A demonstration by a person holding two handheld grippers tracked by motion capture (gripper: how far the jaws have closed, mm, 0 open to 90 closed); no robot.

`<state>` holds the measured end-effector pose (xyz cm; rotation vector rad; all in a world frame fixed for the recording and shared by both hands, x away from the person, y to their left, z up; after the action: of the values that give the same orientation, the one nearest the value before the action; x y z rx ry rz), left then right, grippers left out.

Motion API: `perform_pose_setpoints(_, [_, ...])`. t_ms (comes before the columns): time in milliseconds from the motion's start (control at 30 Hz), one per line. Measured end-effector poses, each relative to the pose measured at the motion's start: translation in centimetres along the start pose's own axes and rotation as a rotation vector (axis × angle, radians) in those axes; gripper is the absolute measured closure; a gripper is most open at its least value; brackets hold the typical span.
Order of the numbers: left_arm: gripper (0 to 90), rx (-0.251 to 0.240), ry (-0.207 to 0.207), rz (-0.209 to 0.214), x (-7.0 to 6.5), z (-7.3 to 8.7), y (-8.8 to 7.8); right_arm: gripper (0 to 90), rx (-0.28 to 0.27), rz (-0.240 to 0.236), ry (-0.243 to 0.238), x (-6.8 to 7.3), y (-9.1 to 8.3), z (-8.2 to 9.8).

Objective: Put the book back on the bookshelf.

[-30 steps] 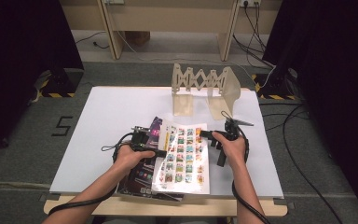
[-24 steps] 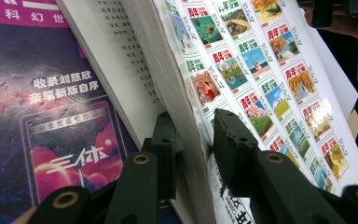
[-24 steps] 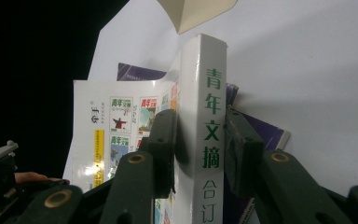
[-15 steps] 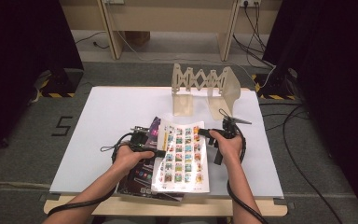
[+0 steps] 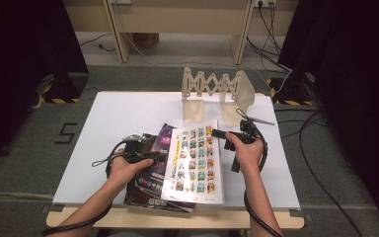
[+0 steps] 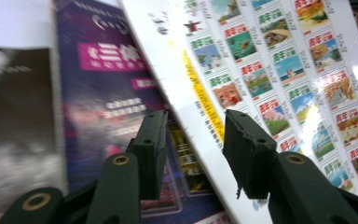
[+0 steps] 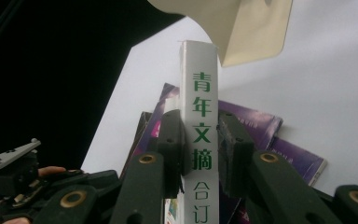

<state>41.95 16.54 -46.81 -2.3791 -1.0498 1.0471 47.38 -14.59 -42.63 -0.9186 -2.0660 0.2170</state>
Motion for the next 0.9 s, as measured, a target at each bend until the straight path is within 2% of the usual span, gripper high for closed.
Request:
perform_pose_setpoints(133, [53.5,-0.026,0.029,-0.037,0.8,0.2,-1.7,73.9,-0.045,0.033,-0.059,1.0,-1.1,-0.7])
perform_pose_setpoints(333, [49.9,-0.053,0.051,-0.09,2.4,1.4,-3.6,74.0,-0.081,0.071,-0.111,2.2,-2.2,-1.5])
perform_pose_setpoints(600, [49.9,-0.126,-0.023,-0.136,5.0,3.7,-6.4,74.1,-0.159,0.14,-0.191,3.2,-3.8,-2.6])
perform_pose_setpoints(700, [50.0,-0.14,-0.035,-0.16,5.7,4.2,-6.9,74.1,-0.187,0.169,-0.21,3.8,-4.4,-3.0])
perform_pose_setpoints(733, [50.0,-0.143,-0.04,-0.159,5.9,4.2,-7.0,74.1,-0.202,0.179,-0.232,4.1,-4.7,-3.2])
perform_pose_setpoints(900, [50.1,-0.152,-0.044,-0.169,6.2,4.4,-7.2,74.2,-0.268,0.226,-0.273,5.1,-5.9,-4.2])
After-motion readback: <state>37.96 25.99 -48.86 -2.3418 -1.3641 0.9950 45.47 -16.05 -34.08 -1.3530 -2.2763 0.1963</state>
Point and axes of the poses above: each handheld gripper's, and its own axes: y roughly forward along the jaws, z roughly out of its underside, x roughly to its left, the point moved 4 cm from there along y, roughly forward along the jaws, and after that the axes turned 6 degrees about -y, right-handed, at the moved point
